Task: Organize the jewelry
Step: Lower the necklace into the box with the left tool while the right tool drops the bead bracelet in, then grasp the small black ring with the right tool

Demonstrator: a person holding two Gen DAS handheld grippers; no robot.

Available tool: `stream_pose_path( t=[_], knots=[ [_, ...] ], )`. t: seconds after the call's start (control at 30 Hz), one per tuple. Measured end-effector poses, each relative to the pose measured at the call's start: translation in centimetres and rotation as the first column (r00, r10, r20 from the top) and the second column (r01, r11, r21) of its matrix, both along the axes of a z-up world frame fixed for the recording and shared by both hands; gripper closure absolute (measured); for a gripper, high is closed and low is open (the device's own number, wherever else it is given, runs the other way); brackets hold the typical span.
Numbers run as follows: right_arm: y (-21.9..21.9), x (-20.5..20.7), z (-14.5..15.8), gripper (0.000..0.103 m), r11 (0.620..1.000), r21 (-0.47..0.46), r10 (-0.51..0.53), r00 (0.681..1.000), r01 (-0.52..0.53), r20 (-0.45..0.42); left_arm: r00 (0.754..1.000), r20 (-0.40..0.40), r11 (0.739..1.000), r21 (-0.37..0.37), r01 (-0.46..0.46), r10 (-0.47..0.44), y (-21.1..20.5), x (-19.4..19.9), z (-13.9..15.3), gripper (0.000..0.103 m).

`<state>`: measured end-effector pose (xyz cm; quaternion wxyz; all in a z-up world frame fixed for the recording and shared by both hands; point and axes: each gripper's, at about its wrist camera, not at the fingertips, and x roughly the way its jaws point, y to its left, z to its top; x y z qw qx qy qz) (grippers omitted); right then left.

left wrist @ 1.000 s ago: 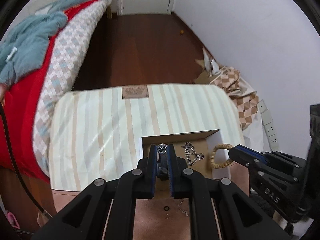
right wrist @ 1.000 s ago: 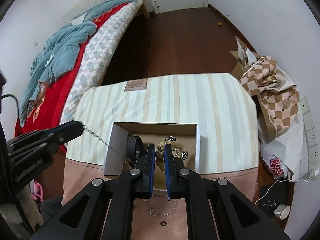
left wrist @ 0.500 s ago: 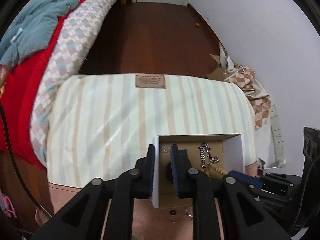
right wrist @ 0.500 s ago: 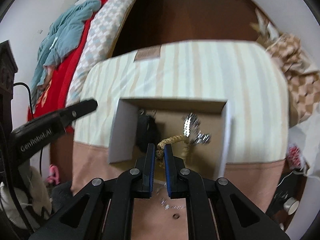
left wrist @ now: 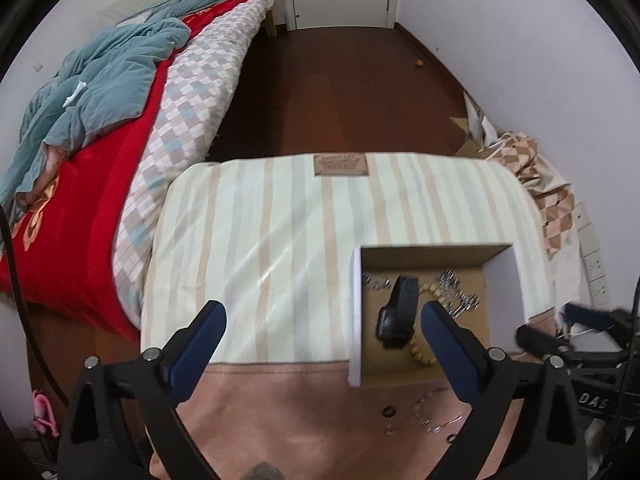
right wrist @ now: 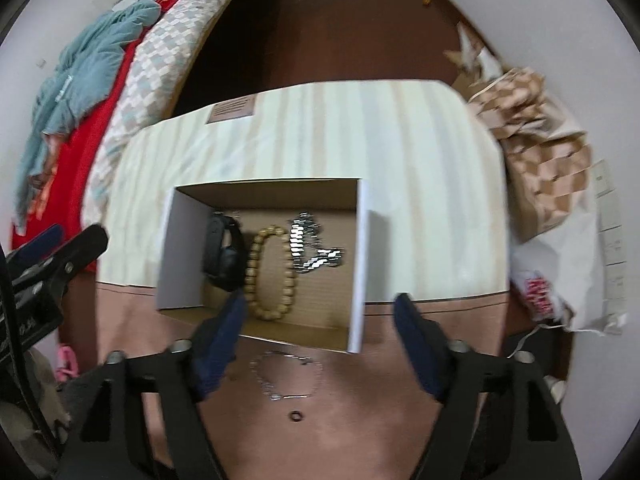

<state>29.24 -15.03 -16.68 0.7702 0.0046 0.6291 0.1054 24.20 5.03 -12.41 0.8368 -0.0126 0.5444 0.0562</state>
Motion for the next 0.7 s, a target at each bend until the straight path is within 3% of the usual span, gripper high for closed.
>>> stream_pose_path(
  t=[0.1,0.33,0.7],
  knots=[
    [0.1,-0.9,0.0,0.006,0.998,-0.064,-0.014,0.999,0.016,0.041,1.000,-0.001,0.999,0.032,-0.001,0.001,-0.3,-1.1,-0.6,0.002],
    [0.0,-2.9,-0.4,0.006,0.990,-0.134,-0.030,0.995,0.042,0.095,1.000,0.011,0.999,0.048,-0.012,0.012,-0.8,-3.2,-0.5,0.002],
    [0.1,-6.9,4.1,0.006,0.986,-0.152,-0.036,0.976,0.070,0.214,0.992,0.121,0.996,0.088,-0.031,0.020,-1.4,-7.5,3.1,0.002]
  ],
)
